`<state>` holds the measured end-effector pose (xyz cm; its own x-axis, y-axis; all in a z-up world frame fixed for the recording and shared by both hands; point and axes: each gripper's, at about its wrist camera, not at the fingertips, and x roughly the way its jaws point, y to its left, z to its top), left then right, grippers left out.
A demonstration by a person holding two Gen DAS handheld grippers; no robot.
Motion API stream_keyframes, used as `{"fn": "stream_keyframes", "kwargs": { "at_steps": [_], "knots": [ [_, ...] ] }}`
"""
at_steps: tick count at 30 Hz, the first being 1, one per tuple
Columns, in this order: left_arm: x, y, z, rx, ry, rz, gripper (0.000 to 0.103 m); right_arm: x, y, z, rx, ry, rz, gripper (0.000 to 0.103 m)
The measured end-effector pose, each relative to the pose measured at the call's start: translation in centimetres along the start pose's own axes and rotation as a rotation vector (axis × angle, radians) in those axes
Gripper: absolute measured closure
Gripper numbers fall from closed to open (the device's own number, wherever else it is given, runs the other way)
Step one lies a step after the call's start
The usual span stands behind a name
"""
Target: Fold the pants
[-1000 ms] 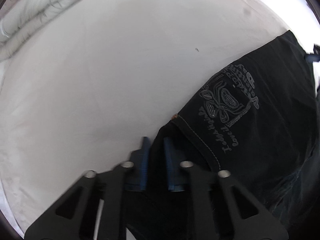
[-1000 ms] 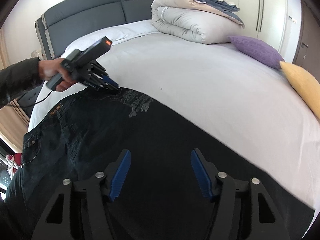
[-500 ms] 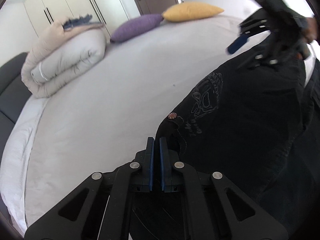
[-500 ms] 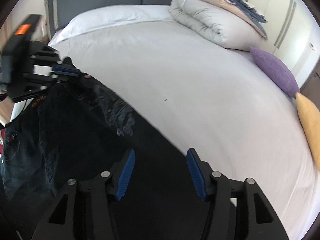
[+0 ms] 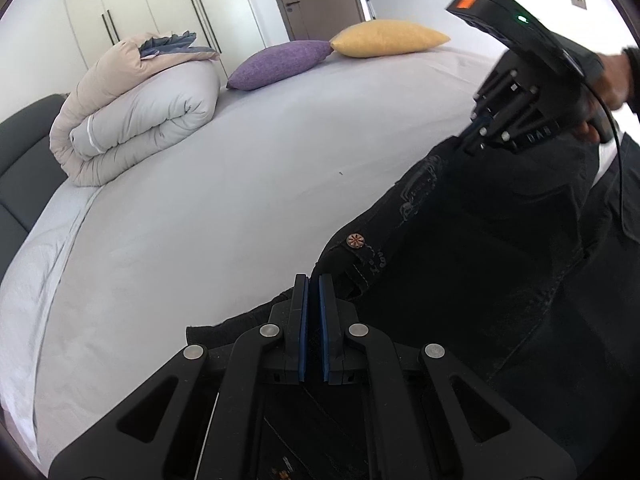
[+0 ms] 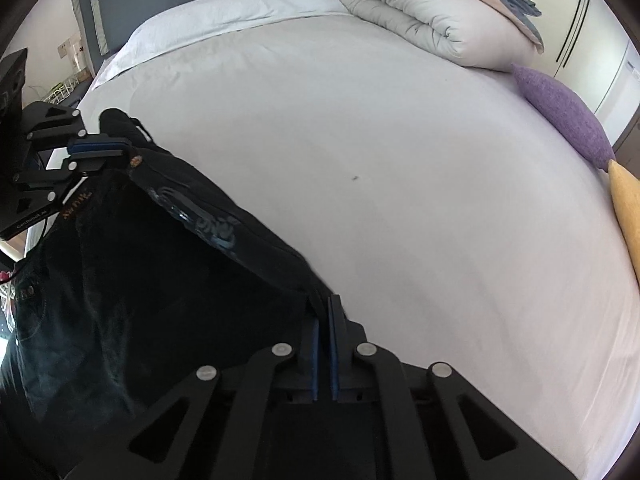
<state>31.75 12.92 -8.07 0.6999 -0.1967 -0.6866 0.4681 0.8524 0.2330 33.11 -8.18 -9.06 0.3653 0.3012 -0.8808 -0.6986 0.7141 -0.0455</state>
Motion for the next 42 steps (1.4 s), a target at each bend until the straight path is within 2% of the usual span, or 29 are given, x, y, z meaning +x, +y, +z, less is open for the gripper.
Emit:
{"fn": "stream_keyframes", "kwargs": {
  "at_steps": [3,7,12,13,17,20,23,28,34,42],
  "knots": [
    [-1.1,-0.1,-0.7,-0.018,-0.003,-0.007,0.099,-0.8,2.4,-0.3,0.016,-0.027,-0.001,0.098],
    [-3.1,-0.7,-1.9,-0.039,-0.002,-0.021,0.099,-1.9,6.4,-1.3,0.032,-0.083,0.060,0.098],
    [-5.9,-2.2,-4.6,-0.016,0.009,-0.020,0.099,-3.3,10.7,-4.1,-0.032,-0.093,0.023,0.098],
    [-6.6,-2.7,-5.3,-0.001,0.010,-0.016,0.099,-4.0,11.8,-4.9,-0.065,-0.098,-0.009,0.098],
    [-8.9,-4.7,-8.4,0.053,0.025,-0.001,0.099,-5.5,17.7,-8.2,-0.338,-0.065,-0.198,0.099],
    [-10.8,-6.9,-11.1,0.110,0.041,-0.027,0.099,-5.0,23.8,-12.8,-0.666,-0.009,-0.394,0.099],
    [-12.7,-9.9,-14.0,0.200,0.063,-0.019,0.099,-5.1,27.4,-15.8,-0.819,0.014,-0.464,0.099],
    [-16.2,-11.9,-17.8,0.222,0.077,-0.062,0.099,-7.4,31.3,-18.4,-0.846,-0.005,-0.455,0.099],
    [-18.6,-15.0,-21.7,0.295,0.115,-0.071,0.099,-7.9,34.9,-22.2,-0.897,0.017,-0.432,0.099],
    [-21.6,-16.7,-24.2,0.322,0.127,-0.108,0.099,-8.9,36.2,-23.4,-0.884,0.018,-0.432,0.099]
  ]
}}
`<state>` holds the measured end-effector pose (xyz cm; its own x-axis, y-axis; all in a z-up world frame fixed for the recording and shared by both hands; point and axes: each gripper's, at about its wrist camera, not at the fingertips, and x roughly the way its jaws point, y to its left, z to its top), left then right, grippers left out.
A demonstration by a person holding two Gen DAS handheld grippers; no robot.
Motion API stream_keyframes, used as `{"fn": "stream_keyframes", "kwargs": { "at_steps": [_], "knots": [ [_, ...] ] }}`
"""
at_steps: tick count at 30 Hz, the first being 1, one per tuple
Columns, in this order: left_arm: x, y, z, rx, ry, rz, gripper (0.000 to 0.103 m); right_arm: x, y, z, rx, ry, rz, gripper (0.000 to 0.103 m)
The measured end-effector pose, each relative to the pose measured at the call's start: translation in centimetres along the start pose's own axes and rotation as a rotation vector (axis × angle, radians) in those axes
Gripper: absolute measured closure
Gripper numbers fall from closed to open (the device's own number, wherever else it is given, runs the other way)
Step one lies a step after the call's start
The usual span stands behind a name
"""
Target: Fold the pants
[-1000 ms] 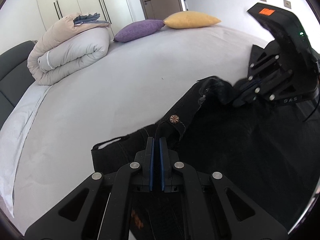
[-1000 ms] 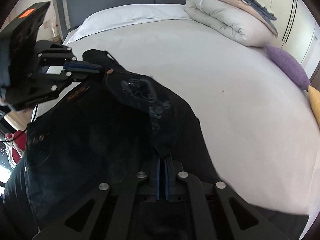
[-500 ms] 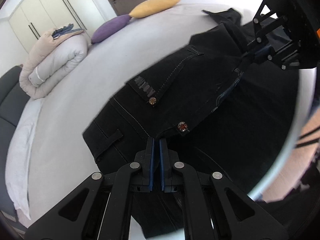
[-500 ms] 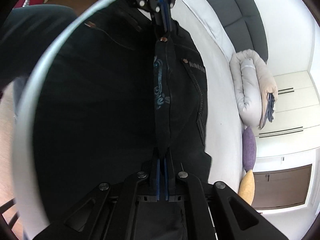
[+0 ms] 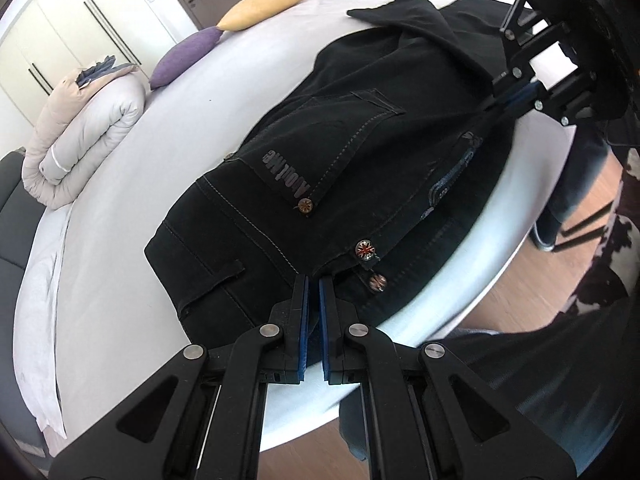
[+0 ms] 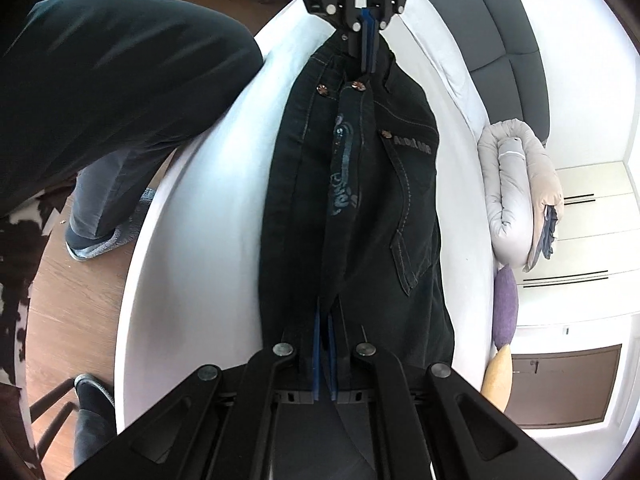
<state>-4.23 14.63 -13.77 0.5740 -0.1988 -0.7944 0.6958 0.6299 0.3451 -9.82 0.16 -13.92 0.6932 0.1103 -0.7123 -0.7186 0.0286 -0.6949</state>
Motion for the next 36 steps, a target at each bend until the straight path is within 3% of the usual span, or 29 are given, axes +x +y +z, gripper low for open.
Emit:
{"fn": "stream_keyframes", "kwargs": {
  "at_steps": [7,18,23,25,28,31,34,36],
  "knots": [
    [-0.2,-1.4,-1.4,-0.015,0.018,-0.016,0.099,-0.2,1.7,0.2,0.000,0.021,0.006,0.099],
    [0.4,0.1,-1.0,-0.041,0.044,-0.016,0.093,-0.4,2.6,0.2,0.035,0.030,-0.010,0.098],
    [-1.5,1.7,-1.8,-0.051,0.124,-0.042,0.092,0.4,2.6,0.1,0.099,0.031,-0.004,0.096],
    [-3.2,2.9,-1.2,-0.112,0.096,-0.014,0.092,0.5,2.6,0.1,0.136,0.026,-0.021,0.096],
    [-5.2,4.7,2.2,-0.271,-0.043,-0.019,0.092,0.7,2.5,0.2,0.193,0.018,-0.038,0.096],
    [-3.1,4.1,5.9,-0.379,-0.103,-0.089,0.092,0.7,2.5,0.1,0.240,0.010,-0.062,0.095],
    [1.8,1.5,8.6,-0.411,-0.049,-0.136,0.092,0.5,2.3,-0.1,0.312,-0.002,-0.095,0.091],
    [5.6,-0.3,9.2,-0.444,0.031,-0.178,0.092,0.0,1.9,-0.6,0.381,-0.011,-0.125,0.069]
  ]
}}
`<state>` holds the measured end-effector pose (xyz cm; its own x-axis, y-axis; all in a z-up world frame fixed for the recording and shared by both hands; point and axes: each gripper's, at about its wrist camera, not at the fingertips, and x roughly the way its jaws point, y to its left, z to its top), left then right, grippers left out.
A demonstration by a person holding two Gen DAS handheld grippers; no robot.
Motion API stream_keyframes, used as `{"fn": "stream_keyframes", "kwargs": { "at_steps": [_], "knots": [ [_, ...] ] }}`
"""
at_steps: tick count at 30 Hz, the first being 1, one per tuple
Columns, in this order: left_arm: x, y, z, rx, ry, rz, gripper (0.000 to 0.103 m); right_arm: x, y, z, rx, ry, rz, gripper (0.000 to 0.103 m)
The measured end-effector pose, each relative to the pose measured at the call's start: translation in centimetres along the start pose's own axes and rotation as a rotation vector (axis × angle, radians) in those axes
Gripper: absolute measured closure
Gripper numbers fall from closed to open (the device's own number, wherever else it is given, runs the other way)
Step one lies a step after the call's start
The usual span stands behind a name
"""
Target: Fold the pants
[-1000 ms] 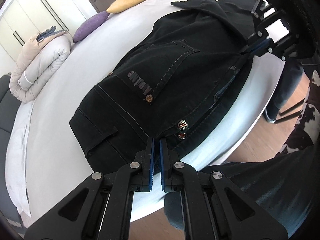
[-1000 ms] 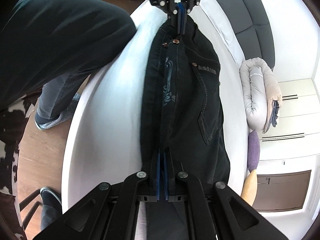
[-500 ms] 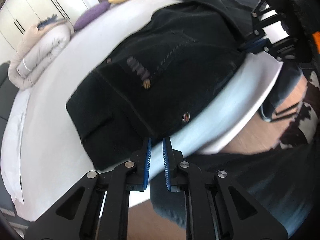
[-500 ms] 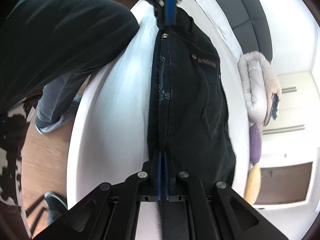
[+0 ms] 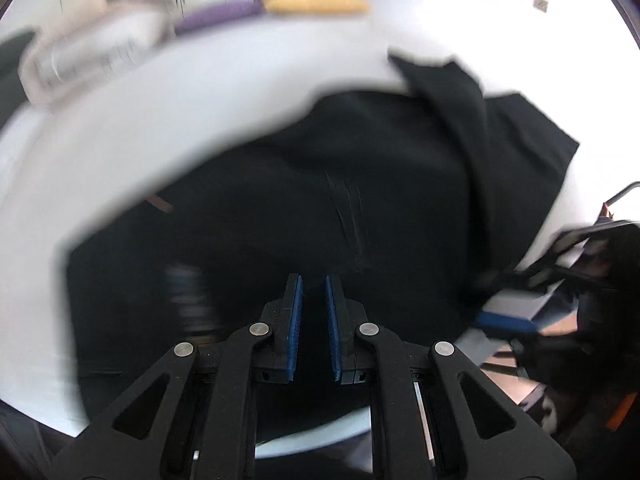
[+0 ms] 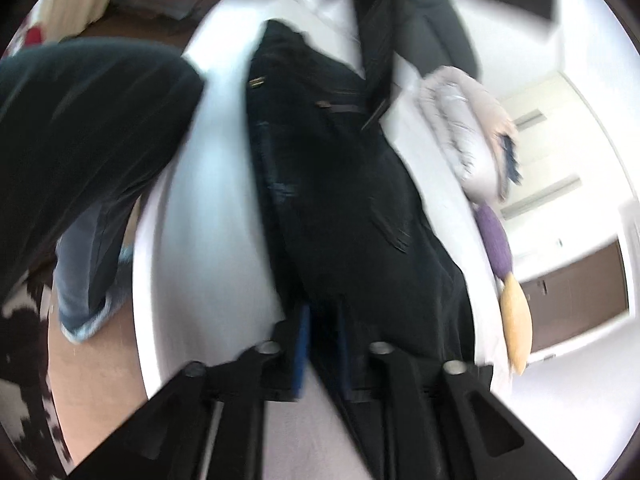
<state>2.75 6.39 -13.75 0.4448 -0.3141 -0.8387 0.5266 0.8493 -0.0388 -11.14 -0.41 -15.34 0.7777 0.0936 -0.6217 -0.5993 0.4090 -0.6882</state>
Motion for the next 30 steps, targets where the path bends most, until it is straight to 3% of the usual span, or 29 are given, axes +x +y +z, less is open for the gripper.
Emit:
{"fn": "stream_keyframes", "kwargs": {
  "at_steps": [1,2,3,7,9,12,15,22,26,30],
  "knots": [
    [1.4,-0.4,-0.2,-0.018,0.016,0.020,0.092,-0.3,-0.5,-0.3,0.041,-0.008,-0.019,0.058],
    [1.7,-0.5,-0.6,-0.030,-0.022,0.038,0.092,-0.8,-1.2,-0.8,0.095,-0.012,-0.001,0.021],
    [1.7,-0.5,-0.8,-0.048,-0.039,0.037,0.092,-1.4,-1.9,-1.3,0.146,-0.024,0.025,0.004],
    [1.3,0.9,-1.9,-0.163,-0.079,-0.030,0.092,-3.1,-5.7,-3.8,0.406,-0.040,0.059,0.017],
    [1.4,1.0,-2.1,-0.182,-0.101,-0.035,0.092,-2.6,-10.3,-5.7,0.637,-0.017,0.099,0.024],
    [1.2,1.1,-2.3,-0.194,-0.114,-0.013,0.092,-0.7,-18.4,-9.0,0.947,0.021,0.103,0.024],
    [1.4,0.6,-2.3,-0.187,-0.117,0.004,0.092,2.9,-26.0,-11.6,1.154,0.112,0.065,0.022],
    [1.5,1.0,-2.6,-0.199,-0.104,-0.021,0.092,15.5,-36.4,-15.2,1.376,0.392,-0.002,0.021],
    [1.5,1.1,-2.7,-0.196,-0.109,-0.020,0.092,21.2,-38.2,-16.3,1.411,0.547,-0.027,0.021],
    [1.5,1.3,-2.8,-0.200,-0.111,-0.028,0.092,25.6,-37.4,-17.6,1.429,0.688,-0.026,0.021]
  ]
}}
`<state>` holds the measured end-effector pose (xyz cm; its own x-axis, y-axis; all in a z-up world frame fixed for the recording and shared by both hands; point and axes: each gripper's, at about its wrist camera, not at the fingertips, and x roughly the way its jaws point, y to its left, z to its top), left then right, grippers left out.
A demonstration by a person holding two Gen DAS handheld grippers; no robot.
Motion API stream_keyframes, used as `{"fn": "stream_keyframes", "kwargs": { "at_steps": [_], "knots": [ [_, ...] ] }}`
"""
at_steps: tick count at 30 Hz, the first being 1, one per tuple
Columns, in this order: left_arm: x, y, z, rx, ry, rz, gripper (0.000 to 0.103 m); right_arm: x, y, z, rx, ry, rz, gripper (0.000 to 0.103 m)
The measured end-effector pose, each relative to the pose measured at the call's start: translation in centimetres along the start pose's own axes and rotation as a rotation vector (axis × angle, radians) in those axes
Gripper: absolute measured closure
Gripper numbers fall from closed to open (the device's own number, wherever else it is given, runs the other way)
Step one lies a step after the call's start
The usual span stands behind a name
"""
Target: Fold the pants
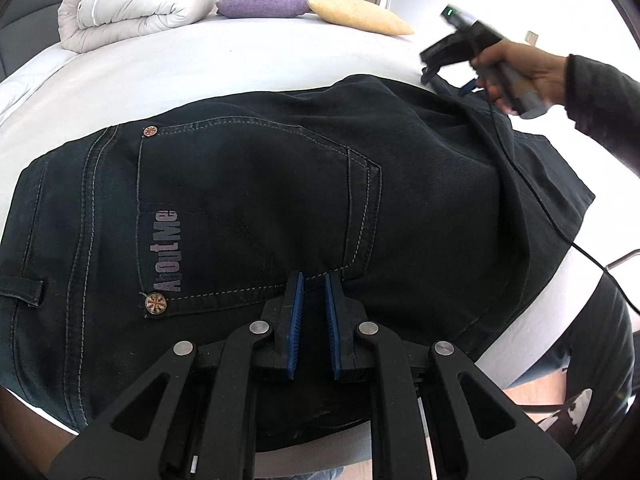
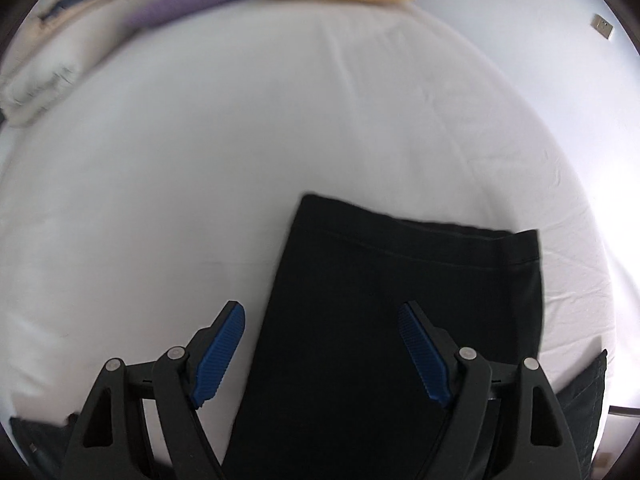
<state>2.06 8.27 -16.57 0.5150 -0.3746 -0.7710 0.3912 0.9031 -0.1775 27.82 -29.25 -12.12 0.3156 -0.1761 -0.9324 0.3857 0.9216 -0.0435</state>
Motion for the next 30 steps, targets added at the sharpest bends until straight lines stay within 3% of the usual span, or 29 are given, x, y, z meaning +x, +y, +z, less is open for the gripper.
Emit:
{"fn": "stream_keyframes", "kwargs": {
  "at_steps": [2,4,5,6,7,8,13,15,20,21,23,26,28,30],
  "knots": [
    [0.0,0.1,-0.1,-0.003,-0.002,-0.005,0.092,0.6,-0.4,-0.1,0.047,-0.025,0.011,0.022],
    [0.0,0.2,-0.1,-0.001,-0.003,-0.004,0.092,0.5,-0.2,-0.1,0.045,-0.048,0.024,0.033],
    [-0.1,0.2,-0.1,0.000,-0.005,-0.002,0.092,0.2,-0.1,-0.1,0.034,-0.059,0.037,0.049],
    [-0.1,0.2,-0.1,0.001,-0.006,0.000,0.092,-0.1,-0.2,-0.1,0.033,-0.065,0.045,0.075],
    [0.0,0.2,-0.1,0.002,-0.007,0.002,0.092,-0.5,-0.6,-0.1,0.041,-0.070,0.065,0.091],
    [0.0,0.1,-0.2,0.005,-0.007,0.003,0.092,-1.0,-1.5,-0.1,0.071,-0.073,0.108,0.097],
    [-0.1,-0.1,-0.2,0.008,-0.008,0.010,0.092,-6.5,-5.7,-2.7,0.186,-0.206,0.260,0.098],
    [-0.1,-0.2,-0.2,0.013,-0.007,0.015,0.092,-9.1,-9.3,-4.2,0.248,-0.267,0.323,0.098],
    [-0.1,-0.8,-0.1,0.013,-0.002,0.029,0.092,-14.2,-19.5,-11.1,0.447,-0.395,0.452,0.098],
    [-0.1,-0.9,0.0,0.011,0.000,0.030,0.092,-14.8,-22.0,-13.7,0.506,-0.414,0.483,0.098],
    [0.0,-0.9,0.1,0.001,0.004,0.026,0.092,-14.4,-25.2,-16.1,0.583,-0.416,0.519,0.098],
    [0.0,-0.4,0.4,-0.032,0.013,0.009,0.092,-12.7,-29.2,-22.5,0.702,-0.382,0.460,0.093],
    [0.0,-0.2,0.6,-0.045,0.021,0.004,0.092,-10.8,-31.7,-27.1,0.842,-0.344,0.492,0.092],
    [0.1,-0.3,0.9,-0.042,0.031,0.013,0.092,-10.2,-33.3,-29.2,0.897,-0.363,0.512,0.090]
  ]
}}
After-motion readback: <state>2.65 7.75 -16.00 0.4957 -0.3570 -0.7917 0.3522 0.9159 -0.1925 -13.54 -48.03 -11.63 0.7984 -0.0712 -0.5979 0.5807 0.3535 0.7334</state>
